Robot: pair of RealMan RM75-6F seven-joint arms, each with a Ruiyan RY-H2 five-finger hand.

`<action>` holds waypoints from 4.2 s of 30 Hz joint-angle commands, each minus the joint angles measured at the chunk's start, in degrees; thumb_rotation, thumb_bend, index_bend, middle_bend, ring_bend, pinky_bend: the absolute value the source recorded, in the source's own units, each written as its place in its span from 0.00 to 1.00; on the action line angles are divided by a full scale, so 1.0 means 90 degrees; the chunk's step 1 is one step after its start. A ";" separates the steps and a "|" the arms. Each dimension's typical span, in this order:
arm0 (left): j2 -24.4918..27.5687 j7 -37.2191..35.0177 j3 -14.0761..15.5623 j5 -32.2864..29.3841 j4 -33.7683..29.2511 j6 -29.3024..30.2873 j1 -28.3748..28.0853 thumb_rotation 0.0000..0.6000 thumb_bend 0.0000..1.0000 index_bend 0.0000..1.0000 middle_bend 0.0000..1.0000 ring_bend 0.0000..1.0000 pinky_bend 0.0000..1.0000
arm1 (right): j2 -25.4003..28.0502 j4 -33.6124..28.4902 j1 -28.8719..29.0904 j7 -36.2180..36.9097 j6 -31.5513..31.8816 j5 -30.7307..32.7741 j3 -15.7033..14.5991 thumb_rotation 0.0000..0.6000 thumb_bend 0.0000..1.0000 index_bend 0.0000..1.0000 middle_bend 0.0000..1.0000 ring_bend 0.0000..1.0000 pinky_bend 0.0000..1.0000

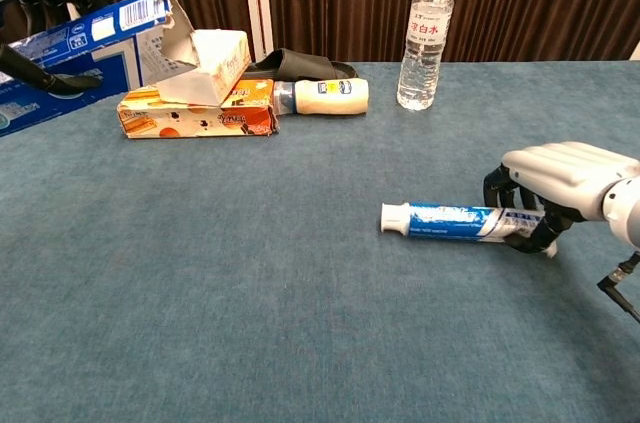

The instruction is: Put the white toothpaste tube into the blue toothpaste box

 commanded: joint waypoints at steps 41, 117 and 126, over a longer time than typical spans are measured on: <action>-0.3002 -0.2181 -0.0593 0.0599 0.2381 -0.0185 -0.1403 1.00 0.39 0.37 0.52 0.52 0.56 | 0.4877 0.0465 0.0092 0.2515 0.2297 -0.5748 0.0639 1.00 0.47 0.99 0.85 0.80 0.87; -0.3857 -0.0946 -0.1628 -0.0513 0.1353 -0.0547 -0.2305 1.00 0.39 0.34 0.49 0.49 0.56 | 0.4679 0.1224 0.0717 0.1655 0.2438 -0.7302 0.0460 1.00 0.47 0.99 0.85 0.80 0.87; -0.3921 -0.0710 -0.1597 -0.0575 0.1074 -0.0546 -0.2368 1.00 0.39 0.34 0.49 0.49 0.56 | 0.4638 0.1276 0.0729 0.1627 0.2434 -0.7337 0.0430 1.00 0.47 0.99 0.85 0.80 0.87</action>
